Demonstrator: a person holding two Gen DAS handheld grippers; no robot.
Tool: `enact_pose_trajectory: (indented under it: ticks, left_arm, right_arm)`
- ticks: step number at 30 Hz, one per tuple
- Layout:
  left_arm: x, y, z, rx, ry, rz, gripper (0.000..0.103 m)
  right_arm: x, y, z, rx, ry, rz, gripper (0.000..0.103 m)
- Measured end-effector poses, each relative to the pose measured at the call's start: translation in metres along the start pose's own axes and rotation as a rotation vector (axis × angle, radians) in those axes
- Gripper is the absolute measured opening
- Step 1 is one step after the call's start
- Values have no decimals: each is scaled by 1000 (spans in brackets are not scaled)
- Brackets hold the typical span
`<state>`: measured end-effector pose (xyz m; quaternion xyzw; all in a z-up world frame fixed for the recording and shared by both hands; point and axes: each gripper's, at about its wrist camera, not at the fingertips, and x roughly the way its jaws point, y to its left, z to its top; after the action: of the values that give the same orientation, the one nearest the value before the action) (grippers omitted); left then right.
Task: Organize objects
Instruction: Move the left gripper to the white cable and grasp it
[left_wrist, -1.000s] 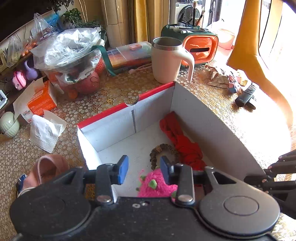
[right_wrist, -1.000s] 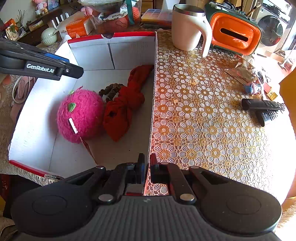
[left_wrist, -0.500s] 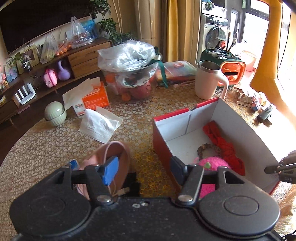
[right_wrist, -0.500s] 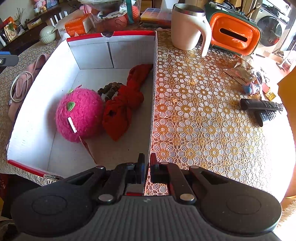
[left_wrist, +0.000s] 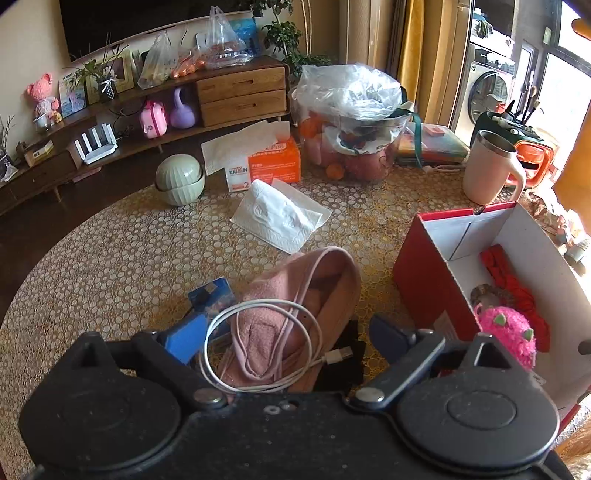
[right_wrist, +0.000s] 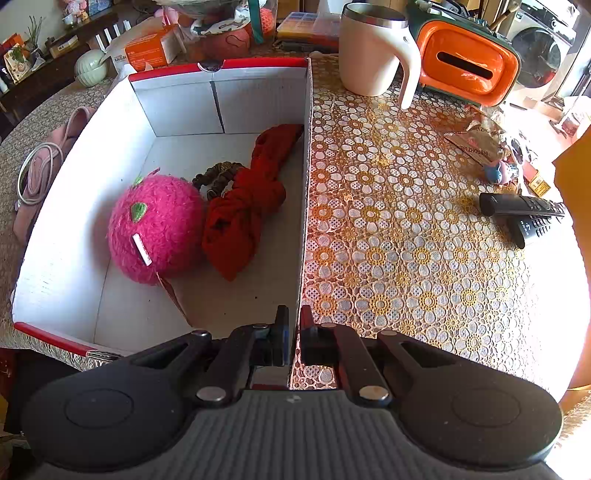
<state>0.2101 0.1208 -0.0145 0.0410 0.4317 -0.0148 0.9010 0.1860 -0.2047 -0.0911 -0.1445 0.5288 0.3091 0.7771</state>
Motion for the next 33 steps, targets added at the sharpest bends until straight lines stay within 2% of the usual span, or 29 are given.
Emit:
enact_pose_trajectory:
  ticks: [11,18,27,33]
  left_arm:
    - [51,61,-26,-194,101,42,97]
    - [75,83,-37,-277,134,66,96]
    - [91,87,-39,-311,146,47,78]
    - [93,85,-39,-323,147,-5,58]
  right_arm:
    - [2,1,2,-2,12,-8,4]
    - [4,3,2,-6,19,-20,4]
    - [7,4,2,-12,31,-28,4]
    - [8,6,2,-16,36,-33,4]
